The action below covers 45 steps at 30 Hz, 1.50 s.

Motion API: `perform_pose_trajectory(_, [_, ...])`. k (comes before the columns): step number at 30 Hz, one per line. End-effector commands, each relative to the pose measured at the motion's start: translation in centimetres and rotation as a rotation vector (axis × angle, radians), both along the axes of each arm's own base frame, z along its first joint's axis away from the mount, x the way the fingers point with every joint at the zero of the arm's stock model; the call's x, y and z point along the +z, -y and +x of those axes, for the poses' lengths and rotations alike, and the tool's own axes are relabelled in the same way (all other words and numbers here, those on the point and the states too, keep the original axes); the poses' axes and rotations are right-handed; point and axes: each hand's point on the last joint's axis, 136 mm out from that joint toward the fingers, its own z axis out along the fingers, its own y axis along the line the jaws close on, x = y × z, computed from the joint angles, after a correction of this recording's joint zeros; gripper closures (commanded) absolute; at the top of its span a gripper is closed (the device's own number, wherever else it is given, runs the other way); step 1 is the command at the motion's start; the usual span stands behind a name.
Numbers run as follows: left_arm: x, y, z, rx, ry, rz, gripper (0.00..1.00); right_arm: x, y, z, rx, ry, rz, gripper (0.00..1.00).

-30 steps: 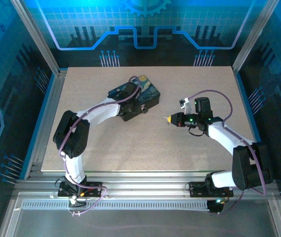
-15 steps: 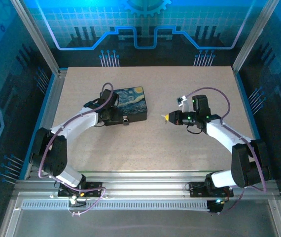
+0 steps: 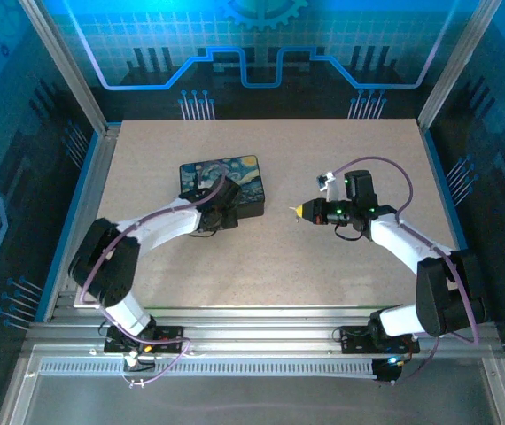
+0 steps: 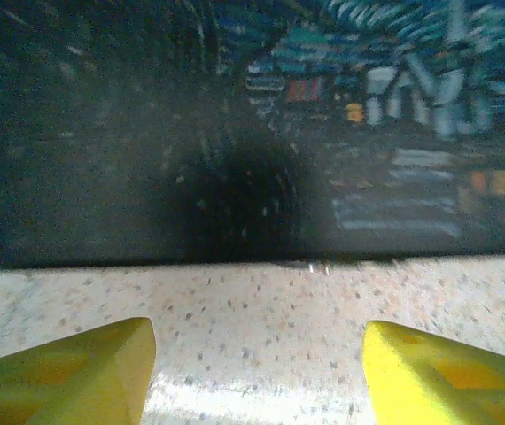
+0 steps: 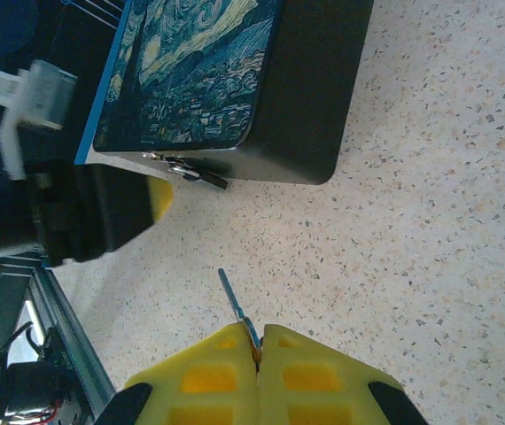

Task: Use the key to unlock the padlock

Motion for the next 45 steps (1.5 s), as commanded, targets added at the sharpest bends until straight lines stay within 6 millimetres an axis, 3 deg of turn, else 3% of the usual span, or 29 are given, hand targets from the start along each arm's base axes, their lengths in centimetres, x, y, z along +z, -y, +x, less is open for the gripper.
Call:
perform_pose_trajectory(1, [-0.2, 1.1, 2.2, 0.041, 0.060, -0.012, 0.36, 1.5, -0.4, 0.1, 0.017, 0.039, -0.008, 1.00])
perform_pose_trajectory(14, [-3.3, 1.6, 4.4, 0.085, 0.121, 0.021, 0.43, 1.4, -0.5, 0.3, 0.020, 0.038, -0.010, 1.00])
perform_pose_trajectory(29, [-3.0, 1.6, 5.2, 0.077, 0.156, 0.051, 0.72, 0.4, -1.1, 0.1, 0.035, 0.019, -0.011, 1.00])
perform_pose_trajectory(35, [-2.1, 2.4, 4.9, 0.032, 0.113, 0.036, 0.82, 0.0, -0.9, -0.7, 0.045, 0.015, -0.022, 1.00])
perform_pose_trajectory(45, [1.6, 3.1, 1.2, -0.093, -0.092, 0.028, 0.89, -0.1, -0.4, -2.0, 0.038, 0.026, -0.028, 1.00])
